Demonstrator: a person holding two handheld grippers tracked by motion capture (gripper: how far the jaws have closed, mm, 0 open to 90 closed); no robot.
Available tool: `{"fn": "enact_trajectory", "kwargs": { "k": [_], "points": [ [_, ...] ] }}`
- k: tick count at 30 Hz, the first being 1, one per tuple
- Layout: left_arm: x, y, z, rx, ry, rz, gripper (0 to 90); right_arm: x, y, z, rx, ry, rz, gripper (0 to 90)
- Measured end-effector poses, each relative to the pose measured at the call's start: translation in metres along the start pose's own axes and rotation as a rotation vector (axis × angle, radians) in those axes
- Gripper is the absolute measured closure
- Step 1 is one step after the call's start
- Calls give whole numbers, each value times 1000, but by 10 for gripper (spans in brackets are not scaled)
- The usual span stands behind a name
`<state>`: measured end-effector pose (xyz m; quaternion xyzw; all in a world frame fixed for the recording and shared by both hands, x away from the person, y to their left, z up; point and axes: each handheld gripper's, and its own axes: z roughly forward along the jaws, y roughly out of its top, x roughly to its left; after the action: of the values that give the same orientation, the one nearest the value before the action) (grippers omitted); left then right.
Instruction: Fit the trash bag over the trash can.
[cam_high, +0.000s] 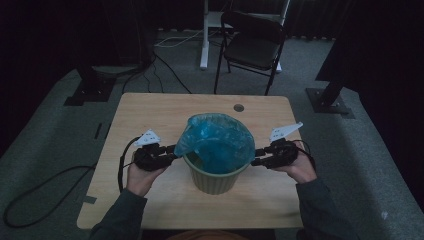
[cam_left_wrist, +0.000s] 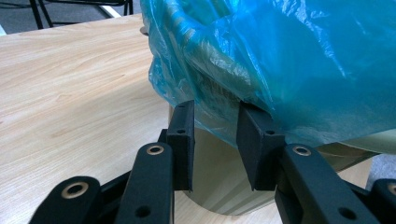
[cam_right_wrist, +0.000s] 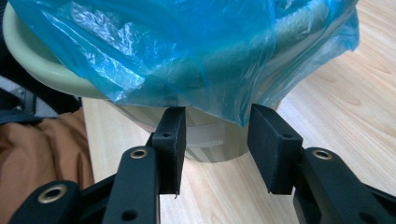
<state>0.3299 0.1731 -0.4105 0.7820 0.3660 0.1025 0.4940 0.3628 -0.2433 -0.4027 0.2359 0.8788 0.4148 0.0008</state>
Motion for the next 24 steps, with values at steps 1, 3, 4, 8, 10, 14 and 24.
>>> {"fn": "enact_trajectory", "kwargs": {
  "k": [1,3,4,8,10,14,24],
  "points": [
    [1,1,1,0,3,2,673,-2,0,0,-3,-6,6,574],
    [3,3,4,-3,11,0,673,-5,2,1,-12,-22,22,582],
    [5,4,6,-5,17,-2,673,-8,3,2,-16,-29,29,583],
    [15,13,14,-14,52,-18,675,-18,7,6,-37,-55,58,593],
    [21,17,19,-19,69,-22,678,-22,11,9,-47,-68,74,599],
    [34,23,27,-30,85,-53,678,-30,19,15,-63,-110,82,600],
    [49,19,11,-65,107,-80,638,-36,25,8,-90,-150,74,598]
  ]
}}
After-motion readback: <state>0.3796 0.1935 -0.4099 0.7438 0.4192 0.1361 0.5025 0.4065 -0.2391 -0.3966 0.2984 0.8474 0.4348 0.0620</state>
